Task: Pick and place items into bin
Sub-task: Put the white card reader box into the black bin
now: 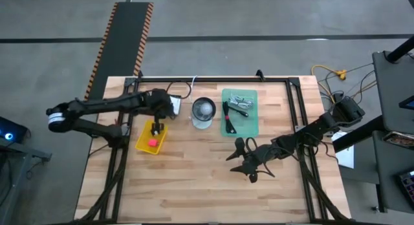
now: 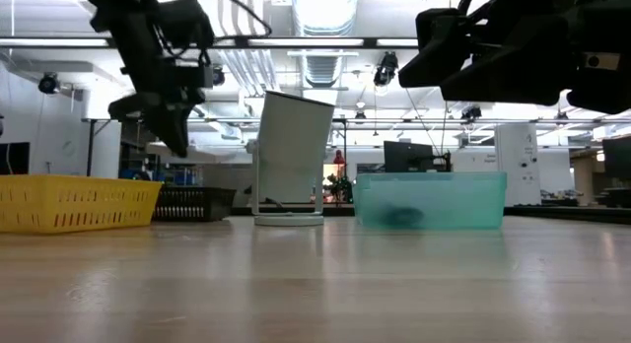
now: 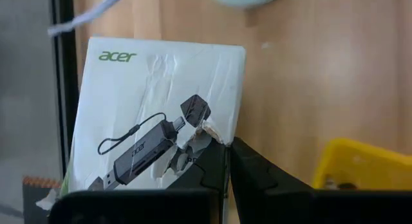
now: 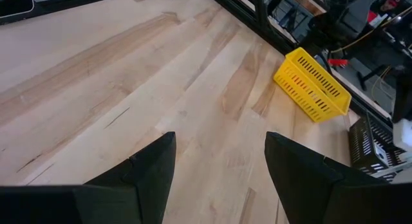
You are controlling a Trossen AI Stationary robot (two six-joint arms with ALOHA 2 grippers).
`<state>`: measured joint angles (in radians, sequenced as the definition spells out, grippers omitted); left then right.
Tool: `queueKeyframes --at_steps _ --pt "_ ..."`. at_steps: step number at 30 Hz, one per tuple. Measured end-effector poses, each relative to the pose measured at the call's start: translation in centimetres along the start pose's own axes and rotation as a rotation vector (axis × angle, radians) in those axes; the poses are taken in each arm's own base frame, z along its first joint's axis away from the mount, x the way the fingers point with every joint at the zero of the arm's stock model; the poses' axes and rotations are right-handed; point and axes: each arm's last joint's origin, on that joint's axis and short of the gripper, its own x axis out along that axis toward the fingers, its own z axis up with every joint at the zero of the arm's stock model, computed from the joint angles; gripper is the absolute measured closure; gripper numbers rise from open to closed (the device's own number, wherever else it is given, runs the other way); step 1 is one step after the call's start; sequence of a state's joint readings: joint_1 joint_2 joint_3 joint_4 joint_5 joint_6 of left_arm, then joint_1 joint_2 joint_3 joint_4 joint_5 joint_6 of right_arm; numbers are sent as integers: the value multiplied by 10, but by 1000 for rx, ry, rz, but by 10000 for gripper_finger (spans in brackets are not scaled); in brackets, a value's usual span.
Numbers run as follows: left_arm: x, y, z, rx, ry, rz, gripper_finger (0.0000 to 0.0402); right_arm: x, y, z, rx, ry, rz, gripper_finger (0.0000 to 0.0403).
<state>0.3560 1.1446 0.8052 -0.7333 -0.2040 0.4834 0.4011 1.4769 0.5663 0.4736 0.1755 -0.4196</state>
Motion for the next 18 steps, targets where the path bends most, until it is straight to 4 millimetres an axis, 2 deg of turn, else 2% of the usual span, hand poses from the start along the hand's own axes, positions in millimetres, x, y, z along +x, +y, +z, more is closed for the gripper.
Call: queueKeyframes --at_steps 7,18 --pt "21 23 -10 -17 41 -8 401 0 0 -1 3 5 2 179" --pt "50 35 -19 34 108 -85 401 0 0 -1 26 6 2 179"
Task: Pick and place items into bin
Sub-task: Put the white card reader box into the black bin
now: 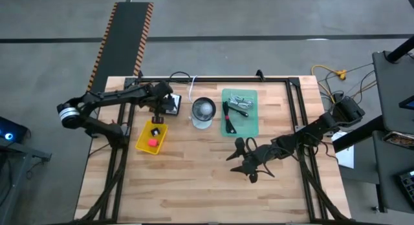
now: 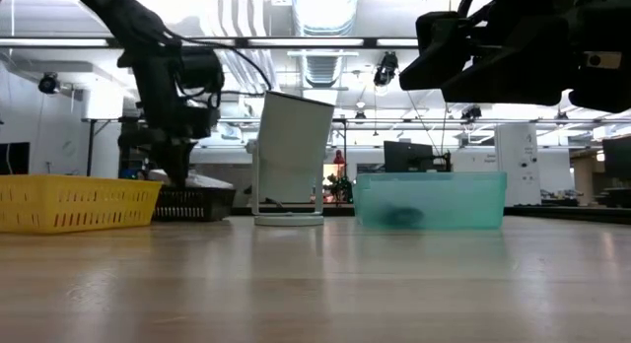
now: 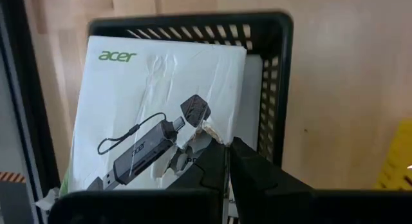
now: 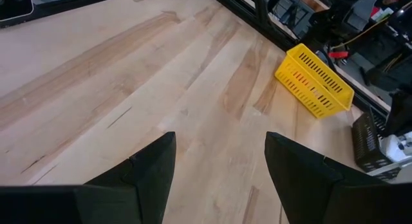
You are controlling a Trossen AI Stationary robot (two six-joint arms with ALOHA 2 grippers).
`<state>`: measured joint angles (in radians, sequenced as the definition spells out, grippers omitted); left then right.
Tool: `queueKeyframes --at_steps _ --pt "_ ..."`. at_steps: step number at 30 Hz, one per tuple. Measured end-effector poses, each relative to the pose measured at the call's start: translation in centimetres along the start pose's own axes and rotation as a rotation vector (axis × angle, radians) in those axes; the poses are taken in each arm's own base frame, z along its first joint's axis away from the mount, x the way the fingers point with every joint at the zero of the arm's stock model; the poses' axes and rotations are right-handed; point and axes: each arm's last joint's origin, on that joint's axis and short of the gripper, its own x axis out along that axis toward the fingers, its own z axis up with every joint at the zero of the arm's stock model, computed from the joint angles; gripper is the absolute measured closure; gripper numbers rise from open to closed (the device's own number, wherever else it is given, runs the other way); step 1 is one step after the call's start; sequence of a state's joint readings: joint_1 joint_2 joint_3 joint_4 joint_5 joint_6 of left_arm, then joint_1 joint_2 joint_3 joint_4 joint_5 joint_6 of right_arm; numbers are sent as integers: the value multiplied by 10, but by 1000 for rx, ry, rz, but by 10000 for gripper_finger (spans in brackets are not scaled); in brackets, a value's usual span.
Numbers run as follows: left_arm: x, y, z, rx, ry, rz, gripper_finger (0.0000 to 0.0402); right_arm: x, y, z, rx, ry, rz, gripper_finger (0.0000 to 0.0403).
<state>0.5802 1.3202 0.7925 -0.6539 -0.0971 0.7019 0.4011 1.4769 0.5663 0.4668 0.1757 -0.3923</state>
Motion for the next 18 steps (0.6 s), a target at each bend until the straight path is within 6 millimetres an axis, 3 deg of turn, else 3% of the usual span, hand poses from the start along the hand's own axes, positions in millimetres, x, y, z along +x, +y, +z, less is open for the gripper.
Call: queueKeyframes --at_steps 13,18 --pt "10 3 -4 -89 32 -48 400 0 0 0 19 0 0 179" --pt "9 4 -4 -106 29 -45 366 0 0 0 19 0 0 179"
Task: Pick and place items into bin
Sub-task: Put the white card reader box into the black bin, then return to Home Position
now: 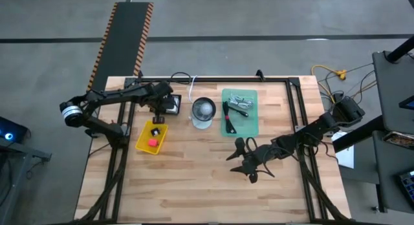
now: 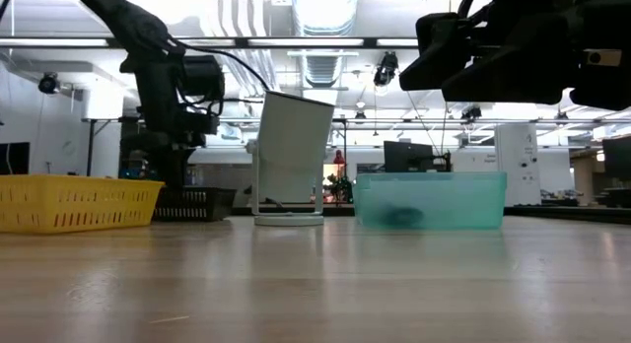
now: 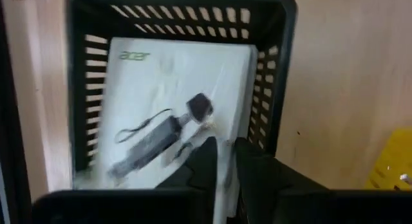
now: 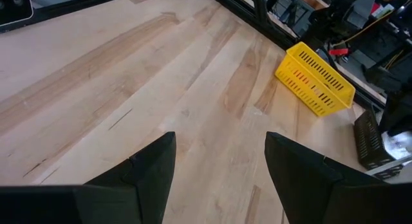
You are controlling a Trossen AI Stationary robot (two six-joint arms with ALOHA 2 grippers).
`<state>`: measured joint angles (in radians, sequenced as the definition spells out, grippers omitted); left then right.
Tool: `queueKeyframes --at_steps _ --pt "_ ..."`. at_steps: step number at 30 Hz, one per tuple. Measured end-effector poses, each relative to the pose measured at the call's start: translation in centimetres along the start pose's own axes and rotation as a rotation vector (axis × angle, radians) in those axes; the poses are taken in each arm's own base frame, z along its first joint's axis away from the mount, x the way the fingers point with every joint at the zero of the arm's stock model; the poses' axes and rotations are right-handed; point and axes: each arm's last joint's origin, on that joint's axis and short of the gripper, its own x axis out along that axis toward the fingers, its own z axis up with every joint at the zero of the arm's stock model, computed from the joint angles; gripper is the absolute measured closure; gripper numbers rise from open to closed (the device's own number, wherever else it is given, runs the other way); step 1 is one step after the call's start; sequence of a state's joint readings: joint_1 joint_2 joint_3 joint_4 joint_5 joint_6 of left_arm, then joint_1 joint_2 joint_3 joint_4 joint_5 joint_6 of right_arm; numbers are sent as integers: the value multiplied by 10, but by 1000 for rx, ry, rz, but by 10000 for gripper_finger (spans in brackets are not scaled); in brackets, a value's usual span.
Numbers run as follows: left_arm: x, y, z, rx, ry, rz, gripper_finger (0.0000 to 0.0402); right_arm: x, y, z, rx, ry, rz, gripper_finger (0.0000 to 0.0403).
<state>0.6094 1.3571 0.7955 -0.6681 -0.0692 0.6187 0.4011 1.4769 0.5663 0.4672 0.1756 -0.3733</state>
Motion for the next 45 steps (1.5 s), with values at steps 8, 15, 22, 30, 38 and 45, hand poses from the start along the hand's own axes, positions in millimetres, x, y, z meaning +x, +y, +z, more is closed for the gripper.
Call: queueKeyframes --at_steps 8,15,22,30,38,45 --pt "-9 4 6 -42 -47 14 287 0 0 0 0 -1 0 179" --pt "-34 0 14 -35 -396 -154 292 0 0 0 0 -1 0 179" --pt "-66 -11 15 -141 -670 -233 327 0 0 0 0 0 0 179" --pt "-64 -55 -3 -84 -961 -190 390 0 0 0 -1 5 2 179" --pt "-55 -96 -33 -124 -1150 -81 401 0 0 -1 -2 8 3 179" --pt "-55 -119 -50 -90 -1227 -85 401 0 0 -1 3 8 3 179"
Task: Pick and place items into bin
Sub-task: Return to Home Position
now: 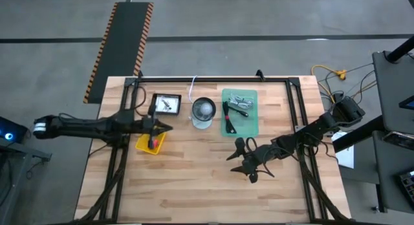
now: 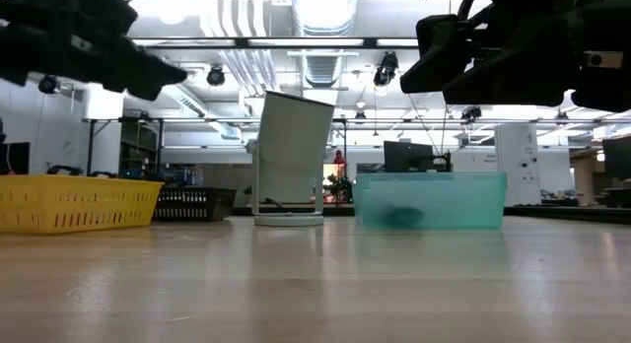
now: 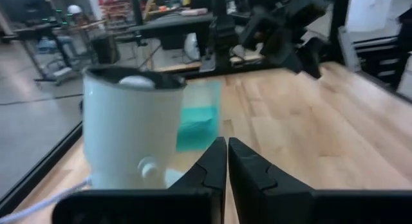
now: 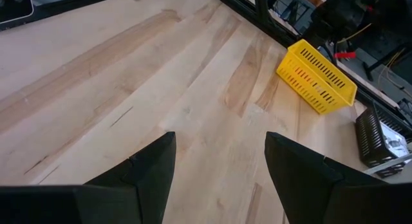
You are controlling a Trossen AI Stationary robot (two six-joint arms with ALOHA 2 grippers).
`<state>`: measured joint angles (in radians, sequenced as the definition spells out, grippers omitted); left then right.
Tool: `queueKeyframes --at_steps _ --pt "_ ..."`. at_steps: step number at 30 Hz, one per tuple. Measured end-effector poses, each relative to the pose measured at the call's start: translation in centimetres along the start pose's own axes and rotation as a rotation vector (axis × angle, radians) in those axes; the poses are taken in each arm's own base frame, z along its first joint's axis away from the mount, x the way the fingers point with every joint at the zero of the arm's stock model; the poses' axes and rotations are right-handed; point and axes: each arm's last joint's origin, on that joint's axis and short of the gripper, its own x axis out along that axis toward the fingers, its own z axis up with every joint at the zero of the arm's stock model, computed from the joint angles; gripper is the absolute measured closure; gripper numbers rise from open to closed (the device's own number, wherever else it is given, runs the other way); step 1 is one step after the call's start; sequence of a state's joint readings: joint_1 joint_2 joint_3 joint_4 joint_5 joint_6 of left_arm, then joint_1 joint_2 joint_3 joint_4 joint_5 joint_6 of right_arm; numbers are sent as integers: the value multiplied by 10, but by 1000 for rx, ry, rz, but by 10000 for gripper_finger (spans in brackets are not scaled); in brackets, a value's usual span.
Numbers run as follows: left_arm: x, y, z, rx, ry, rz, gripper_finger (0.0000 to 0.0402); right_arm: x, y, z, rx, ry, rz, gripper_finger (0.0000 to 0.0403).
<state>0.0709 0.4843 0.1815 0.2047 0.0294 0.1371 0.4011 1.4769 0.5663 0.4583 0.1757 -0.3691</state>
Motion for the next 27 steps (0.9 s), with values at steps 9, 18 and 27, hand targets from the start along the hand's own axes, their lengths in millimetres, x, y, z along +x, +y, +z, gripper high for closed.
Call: queueKeyframes --at_steps 9,18,27 --pt "-19 -11 -21 15 -62 -5 401 0 0 0 28 3 -12 179" --pt "-35 -12 -23 65 -188 -26 402 0 -1 0 63 5 -21 179" --pt "-32 -13 -30 85 -114 -37 402 1 -11 -13 156 53 -34 196"
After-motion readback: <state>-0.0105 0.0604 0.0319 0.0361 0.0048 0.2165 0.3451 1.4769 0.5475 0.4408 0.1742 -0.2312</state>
